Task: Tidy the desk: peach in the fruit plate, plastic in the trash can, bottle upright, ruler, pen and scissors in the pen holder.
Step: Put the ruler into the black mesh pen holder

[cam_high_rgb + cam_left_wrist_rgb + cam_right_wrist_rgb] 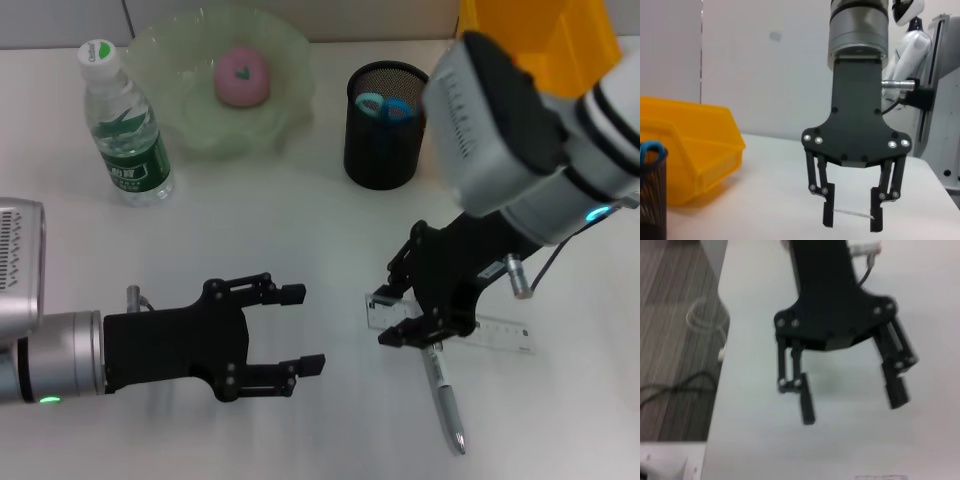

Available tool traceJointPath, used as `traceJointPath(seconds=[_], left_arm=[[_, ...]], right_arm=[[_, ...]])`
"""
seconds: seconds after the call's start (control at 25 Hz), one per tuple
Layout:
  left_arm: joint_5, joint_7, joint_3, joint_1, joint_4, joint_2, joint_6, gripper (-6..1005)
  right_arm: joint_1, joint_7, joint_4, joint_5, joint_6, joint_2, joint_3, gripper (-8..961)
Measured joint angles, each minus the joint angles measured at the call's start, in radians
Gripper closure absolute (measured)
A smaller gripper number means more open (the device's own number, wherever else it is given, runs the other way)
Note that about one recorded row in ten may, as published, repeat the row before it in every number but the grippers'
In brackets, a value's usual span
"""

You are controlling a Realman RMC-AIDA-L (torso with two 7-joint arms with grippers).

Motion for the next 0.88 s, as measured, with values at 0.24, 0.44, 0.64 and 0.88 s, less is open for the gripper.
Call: traceJointPath(seconds=[0.24, 0.44, 0.64, 0.88], left_arm=[[-0.042, 0.007, 0.000, 0.000, -0.009, -0.001, 0.023, 216], [-0.071, 0.009, 0.001, 0.000, -0.015, -0.002, 0.033, 216], [-0.073, 0.008, 0.001, 0.000, -0.016, -0.002, 0.037, 216], [-0.086, 0.001, 0.000, -0.003, -0.027, -0.001, 0.033, 216]], right_arm=[[-0.045, -0.070, -0.010, 0.045, -0.021, -0.001, 0.131, 566], [-0.076, -0.142, -0.003, 0.076, -0.032, -0.001, 0.226, 566], [-0.104, -0.218, -0.005, 0.102, -0.034, -0.002, 0.266, 566], [-0.140, -0.322, -0.010, 0.128, -0.029, -0.001, 0.277, 566]])
